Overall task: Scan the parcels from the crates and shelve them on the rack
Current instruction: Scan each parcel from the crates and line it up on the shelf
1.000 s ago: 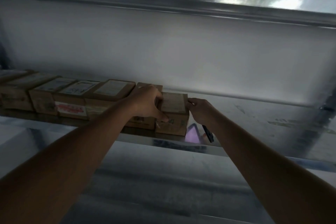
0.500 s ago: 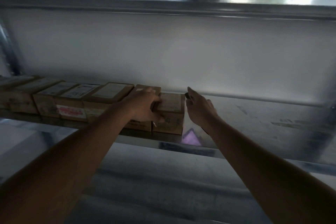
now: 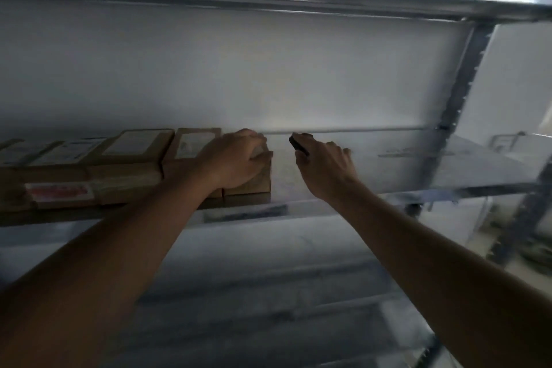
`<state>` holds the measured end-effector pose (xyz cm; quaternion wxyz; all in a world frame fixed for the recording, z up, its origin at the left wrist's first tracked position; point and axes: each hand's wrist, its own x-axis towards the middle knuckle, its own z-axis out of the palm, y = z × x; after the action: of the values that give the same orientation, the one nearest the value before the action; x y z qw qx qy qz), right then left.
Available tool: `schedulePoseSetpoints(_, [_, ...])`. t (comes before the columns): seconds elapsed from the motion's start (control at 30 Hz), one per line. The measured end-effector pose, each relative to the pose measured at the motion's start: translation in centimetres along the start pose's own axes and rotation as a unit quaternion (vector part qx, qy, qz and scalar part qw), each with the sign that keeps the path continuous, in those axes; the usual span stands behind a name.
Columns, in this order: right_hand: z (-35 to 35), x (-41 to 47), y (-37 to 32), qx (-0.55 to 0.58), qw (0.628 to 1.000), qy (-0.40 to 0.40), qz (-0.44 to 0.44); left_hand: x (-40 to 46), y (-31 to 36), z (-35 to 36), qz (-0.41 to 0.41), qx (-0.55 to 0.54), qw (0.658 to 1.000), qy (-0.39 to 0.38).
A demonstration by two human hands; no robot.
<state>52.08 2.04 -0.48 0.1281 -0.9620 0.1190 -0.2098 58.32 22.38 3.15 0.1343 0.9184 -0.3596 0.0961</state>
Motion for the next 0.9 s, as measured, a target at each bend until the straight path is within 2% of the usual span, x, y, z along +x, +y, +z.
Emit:
schedulePoseSetpoints(0.2, [-3.7, -8.3, 2.9, -0.057, 0.994, 0.030, 0.091, -0.7, 5.3, 1.9, 0.116, 0.002, 0.993, -0.030])
schedulePoseSetpoints(0.4, [-8.0, -17.3, 7.8, -0.116, 0.975, 0.088, 0.170, -2.3, 13.7, 3.5, 0.219, -0.005, 0.974, -0.061])
schedulePoseSetpoints(0.7, [-15.4, -31.5, 18.7, -0.148, 0.934, 0.150, 0.290, -5.4, 32.2, 6.7, 0.359, -0.039, 0.928, -0.093])
schedulePoseSetpoints(0.9, [-20.5, -41.5, 27.7, -0.172, 0.894, 0.155, 0.384, -7.7, 47.1, 10.3, 0.430, -0.067, 0.892, -0.123])
